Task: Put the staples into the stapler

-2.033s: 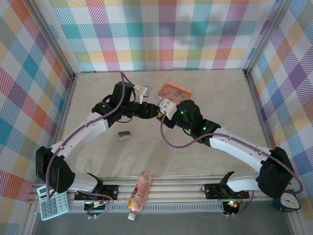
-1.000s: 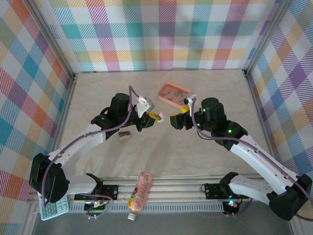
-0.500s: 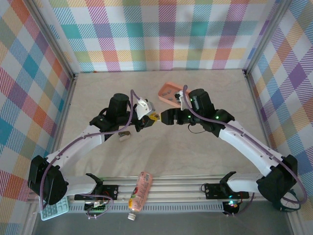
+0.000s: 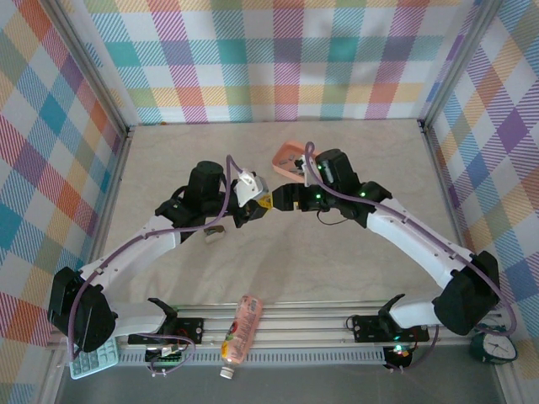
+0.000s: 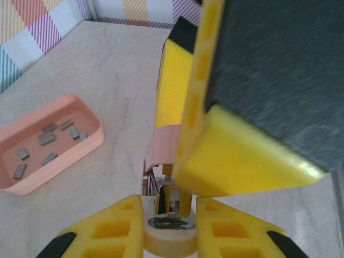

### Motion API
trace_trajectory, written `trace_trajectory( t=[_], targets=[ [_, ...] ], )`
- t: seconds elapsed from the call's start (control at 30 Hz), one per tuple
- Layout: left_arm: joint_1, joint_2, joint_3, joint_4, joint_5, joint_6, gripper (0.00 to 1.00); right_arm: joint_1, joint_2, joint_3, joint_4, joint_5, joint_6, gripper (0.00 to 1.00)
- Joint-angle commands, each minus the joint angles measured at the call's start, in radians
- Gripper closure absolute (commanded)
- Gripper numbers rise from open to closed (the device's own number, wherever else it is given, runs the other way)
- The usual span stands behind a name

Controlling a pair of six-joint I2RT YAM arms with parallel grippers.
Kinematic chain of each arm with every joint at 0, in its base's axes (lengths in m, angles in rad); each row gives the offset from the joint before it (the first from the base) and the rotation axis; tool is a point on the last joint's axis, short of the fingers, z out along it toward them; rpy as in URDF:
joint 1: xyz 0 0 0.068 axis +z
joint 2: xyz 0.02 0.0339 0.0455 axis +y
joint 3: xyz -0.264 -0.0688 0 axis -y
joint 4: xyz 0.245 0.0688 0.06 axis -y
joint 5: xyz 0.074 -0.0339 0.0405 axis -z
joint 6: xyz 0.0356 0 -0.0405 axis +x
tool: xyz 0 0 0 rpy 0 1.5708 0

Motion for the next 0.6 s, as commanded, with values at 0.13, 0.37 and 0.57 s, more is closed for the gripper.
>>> trace_trajectory(
  t=[0.13, 0.37, 0.57],
  targets=[
    [-0.013, -0.041, 0.005, 0.03, 0.007, 0.003, 1.0, -0.005, -0.013, -0.006, 0.002, 0.106, 0.067, 0.33],
    [-0.013, -0.069, -0.033, 0.09, -0.022, -0.044, 1.0, -0.081, -0.085, -0.094, 0.04, 0.112, 0.151, 0.39],
    [-0.014, -0.108, -0.101, 0.249, -0.05, -0.173, 1.0, -0.152, -0.111, -0.183, 0.132, 0.05, 0.261, 0.41]
  ],
)
